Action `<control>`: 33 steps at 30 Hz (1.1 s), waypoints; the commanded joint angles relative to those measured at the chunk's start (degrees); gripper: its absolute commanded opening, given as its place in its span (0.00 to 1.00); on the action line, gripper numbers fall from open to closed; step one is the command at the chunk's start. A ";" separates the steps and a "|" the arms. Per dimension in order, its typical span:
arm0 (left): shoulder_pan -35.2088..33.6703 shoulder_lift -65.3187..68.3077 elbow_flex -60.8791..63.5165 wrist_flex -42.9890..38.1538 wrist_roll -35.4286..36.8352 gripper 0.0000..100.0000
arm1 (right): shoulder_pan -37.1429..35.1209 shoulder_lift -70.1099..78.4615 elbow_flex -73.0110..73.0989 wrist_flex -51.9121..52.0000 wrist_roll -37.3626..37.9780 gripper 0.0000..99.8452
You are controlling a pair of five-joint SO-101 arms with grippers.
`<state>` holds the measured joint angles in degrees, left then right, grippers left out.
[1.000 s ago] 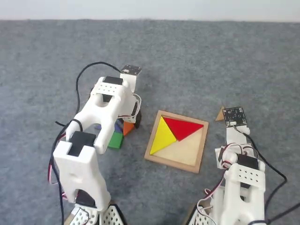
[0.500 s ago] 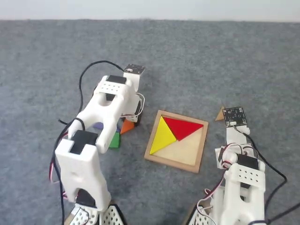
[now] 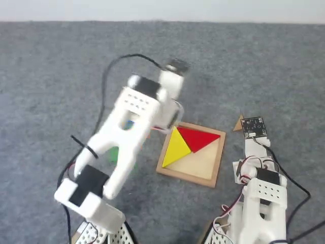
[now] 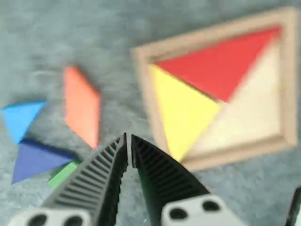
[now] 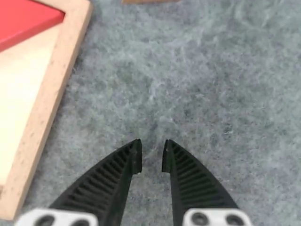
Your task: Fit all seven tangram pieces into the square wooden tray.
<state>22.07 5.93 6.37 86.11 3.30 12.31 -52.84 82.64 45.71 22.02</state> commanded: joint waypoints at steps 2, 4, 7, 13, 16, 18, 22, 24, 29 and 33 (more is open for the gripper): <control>-5.27 -3.69 1.89 -6.51 0.70 0.01 | 0.66 -1.36 -0.70 -0.92 0.70 0.10; -8.88 -3.60 3.91 -9.67 -0.26 0.03 | 0.66 -1.36 -0.70 -0.92 0.70 0.10; -12.13 -2.29 8.04 -14.15 -2.90 0.09 | 0.66 -1.36 -0.70 -0.92 0.70 0.10; -12.75 4.66 11.91 -18.64 -12.13 0.17 | 0.66 -1.36 -0.70 -0.92 0.70 0.10; -12.75 6.59 11.91 -19.96 -14.51 0.18 | 0.66 -1.36 -0.70 -0.92 0.70 0.10; -12.75 8.00 11.91 -21.10 -15.03 0.18 | 0.66 -1.36 -0.70 -0.92 0.70 0.10; -12.92 11.69 11.91 -22.24 -15.21 0.18 | 0.66 -1.36 -0.70 -0.92 0.70 0.10; -13.63 13.19 11.56 -22.24 -15.21 0.18 | 0.66 -1.36 -0.70 -0.92 0.70 0.10; -16.79 15.21 7.69 -19.78 -15.03 0.18 | 0.66 -1.36 -0.70 -1.01 0.70 0.10; -17.76 16.70 6.37 -19.34 -14.95 0.18 | 0.66 -1.36 -0.70 -1.01 0.70 0.10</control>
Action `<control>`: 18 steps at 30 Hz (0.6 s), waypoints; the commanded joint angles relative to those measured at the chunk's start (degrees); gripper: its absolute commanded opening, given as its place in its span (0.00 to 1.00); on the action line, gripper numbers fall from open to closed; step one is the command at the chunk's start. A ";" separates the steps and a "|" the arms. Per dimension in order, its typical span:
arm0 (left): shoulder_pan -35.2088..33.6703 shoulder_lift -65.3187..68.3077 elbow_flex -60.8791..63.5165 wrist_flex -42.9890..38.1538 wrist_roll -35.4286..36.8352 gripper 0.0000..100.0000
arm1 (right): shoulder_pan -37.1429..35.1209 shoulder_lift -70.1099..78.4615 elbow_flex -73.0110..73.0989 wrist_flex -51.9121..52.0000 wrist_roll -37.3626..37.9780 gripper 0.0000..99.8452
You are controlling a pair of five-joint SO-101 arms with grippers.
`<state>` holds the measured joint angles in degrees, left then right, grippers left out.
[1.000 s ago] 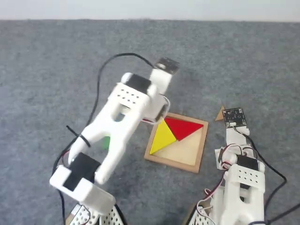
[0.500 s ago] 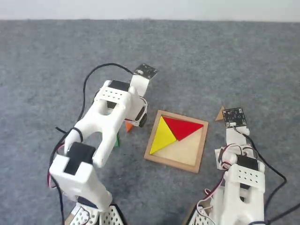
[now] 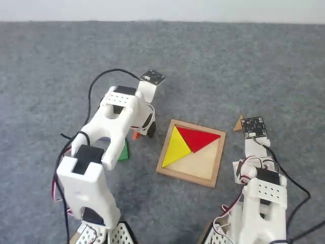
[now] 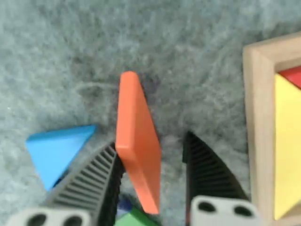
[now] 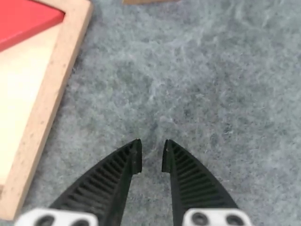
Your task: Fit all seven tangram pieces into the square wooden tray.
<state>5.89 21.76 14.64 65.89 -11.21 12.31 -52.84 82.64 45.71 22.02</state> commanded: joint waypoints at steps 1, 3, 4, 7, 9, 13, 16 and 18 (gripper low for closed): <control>-1.67 0.97 -2.07 0.88 -0.26 0.18 | 0.66 -1.36 -0.70 -1.01 0.70 0.10; -1.67 1.05 -2.15 0.88 -0.18 0.18 | 0.66 -1.36 -0.70 -1.01 0.70 0.10; -1.67 0.97 -2.24 1.41 0.35 0.18 | 0.66 -1.36 -0.70 -1.01 0.70 0.10; -3.43 0.09 -6.02 4.57 3.34 0.18 | 0.57 -1.36 -0.70 -1.01 0.70 0.10; -4.66 -1.14 -9.45 7.12 5.01 0.18 | 0.57 -1.36 -0.70 -1.01 0.70 0.10; -4.48 -2.81 -12.97 10.46 6.95 0.23 | 0.57 -1.36 -0.70 -1.01 0.70 0.10; -3.78 -2.73 -12.97 10.37 7.91 0.28 | 0.57 -1.36 -0.70 -1.01 0.70 0.10; -3.34 -1.76 -12.88 9.93 8.44 0.29 | 0.57 -1.36 -0.70 -1.01 0.70 0.10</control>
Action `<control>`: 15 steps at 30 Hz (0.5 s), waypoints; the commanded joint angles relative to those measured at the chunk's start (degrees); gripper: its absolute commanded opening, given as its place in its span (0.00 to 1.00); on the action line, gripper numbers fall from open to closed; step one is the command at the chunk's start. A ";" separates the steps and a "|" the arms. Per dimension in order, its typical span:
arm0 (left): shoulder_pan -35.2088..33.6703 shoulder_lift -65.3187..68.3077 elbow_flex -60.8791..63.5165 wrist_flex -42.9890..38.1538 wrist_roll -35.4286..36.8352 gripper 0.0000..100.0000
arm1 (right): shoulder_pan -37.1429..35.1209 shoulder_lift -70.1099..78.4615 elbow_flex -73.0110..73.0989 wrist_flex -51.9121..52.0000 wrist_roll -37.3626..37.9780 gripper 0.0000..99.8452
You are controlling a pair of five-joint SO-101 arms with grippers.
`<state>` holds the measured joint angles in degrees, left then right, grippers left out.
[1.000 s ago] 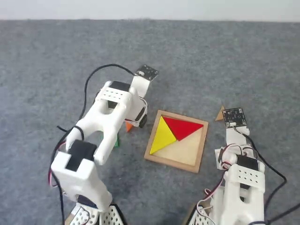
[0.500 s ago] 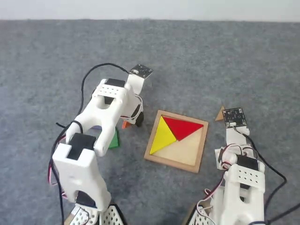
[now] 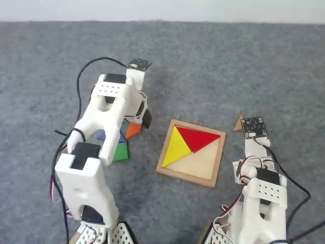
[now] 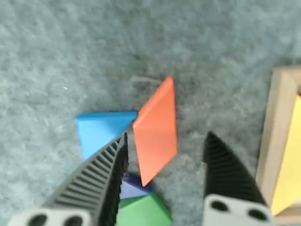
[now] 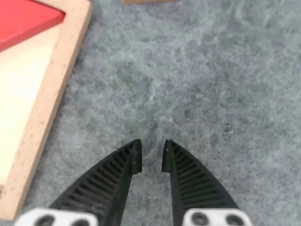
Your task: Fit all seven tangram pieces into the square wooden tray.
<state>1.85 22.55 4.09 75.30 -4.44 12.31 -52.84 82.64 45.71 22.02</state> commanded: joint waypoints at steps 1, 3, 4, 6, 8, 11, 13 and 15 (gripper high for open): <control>0.79 -1.85 -2.33 0.35 2.99 0.29 | 0.57 -1.36 -0.70 -1.01 0.70 0.10; 0.44 -0.09 -2.51 0.18 4.92 0.29 | 0.57 -1.36 -0.70 -1.01 0.70 0.10; 0.35 0.79 -2.59 0.18 5.27 0.29 | 0.57 -1.36 -0.70 -1.01 0.70 0.10; 0.35 2.46 -2.59 0.18 5.45 0.29 | 0.57 -1.36 -0.70 -1.01 0.70 0.10; 0.53 3.69 -2.59 0.18 5.45 0.29 | 0.57 -1.36 -0.70 -1.01 0.70 0.10; 0.79 5.36 -2.68 0.09 5.54 0.29 | 0.57 -1.36 -0.70 -1.01 0.70 0.10; 0.79 6.51 -2.68 -0.62 5.54 0.29 | 0.57 -1.36 -0.70 -1.01 0.70 0.10; 0.79 7.82 -2.68 -0.97 5.54 0.25 | 0.57 -1.36 -0.70 -1.01 0.70 0.10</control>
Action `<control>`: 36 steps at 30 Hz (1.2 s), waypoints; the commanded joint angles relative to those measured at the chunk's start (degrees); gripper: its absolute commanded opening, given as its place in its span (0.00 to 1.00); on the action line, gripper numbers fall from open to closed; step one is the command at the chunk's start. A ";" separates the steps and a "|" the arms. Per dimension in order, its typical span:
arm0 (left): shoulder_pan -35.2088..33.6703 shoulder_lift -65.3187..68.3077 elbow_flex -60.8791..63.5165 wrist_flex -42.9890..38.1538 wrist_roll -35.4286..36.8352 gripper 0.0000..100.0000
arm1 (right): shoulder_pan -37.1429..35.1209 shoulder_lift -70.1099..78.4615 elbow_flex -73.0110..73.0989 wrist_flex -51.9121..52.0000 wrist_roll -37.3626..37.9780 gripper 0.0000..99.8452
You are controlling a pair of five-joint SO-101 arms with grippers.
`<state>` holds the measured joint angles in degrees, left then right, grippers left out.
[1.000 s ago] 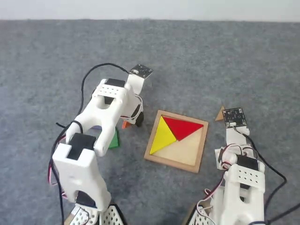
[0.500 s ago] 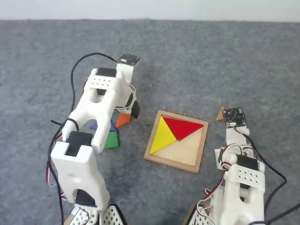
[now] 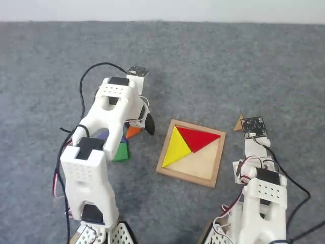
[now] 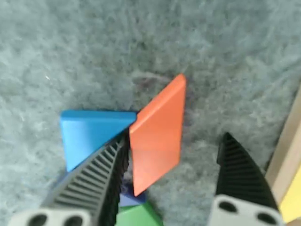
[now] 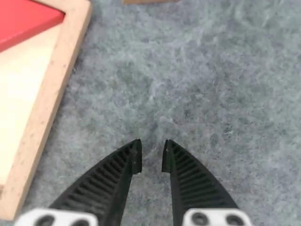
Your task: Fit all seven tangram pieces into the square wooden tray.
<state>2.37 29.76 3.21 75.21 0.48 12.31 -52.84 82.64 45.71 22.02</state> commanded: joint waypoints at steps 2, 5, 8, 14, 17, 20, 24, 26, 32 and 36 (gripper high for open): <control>0.26 1.32 -1.80 -0.88 0.53 0.21 | 0.57 -1.36 -0.70 -1.01 0.70 0.10; 0.26 1.23 -1.80 -0.70 0.18 0.16 | 0.57 -1.36 -0.70 -1.01 0.70 0.10; 0.35 1.23 -1.80 -0.79 -0.26 0.12 | 0.57 -1.36 -0.70 -1.01 0.70 0.10; 0.35 1.23 -1.80 -0.79 -1.49 0.04 | 0.57 -1.36 -0.70 -1.01 0.70 0.10; 0.35 1.23 -1.80 -0.79 -2.20 0.03 | 0.57 -1.36 -0.70 -1.01 0.70 0.10; 0.35 0.88 -1.80 -0.44 -2.81 0.03 | 0.57 -1.36 -0.70 -1.01 0.70 0.10; 0.35 -0.79 -1.80 -0.53 -2.99 0.03 | 0.57 -1.36 -0.70 -1.01 0.70 0.10; 0.35 -0.88 -1.80 -0.88 -2.81 0.04 | 0.57 -1.36 -0.70 -1.01 0.70 0.10; -0.18 0.62 -1.89 -1.41 -2.81 0.19 | 0.57 -1.36 -0.70 -1.01 0.70 0.10; 0.00 0.70 -1.89 -1.41 -2.64 0.24 | 0.57 -1.36 -0.70 -1.01 0.70 0.10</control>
<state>2.02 30.11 1.54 74.68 -1.27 12.31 -52.84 82.64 45.71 22.02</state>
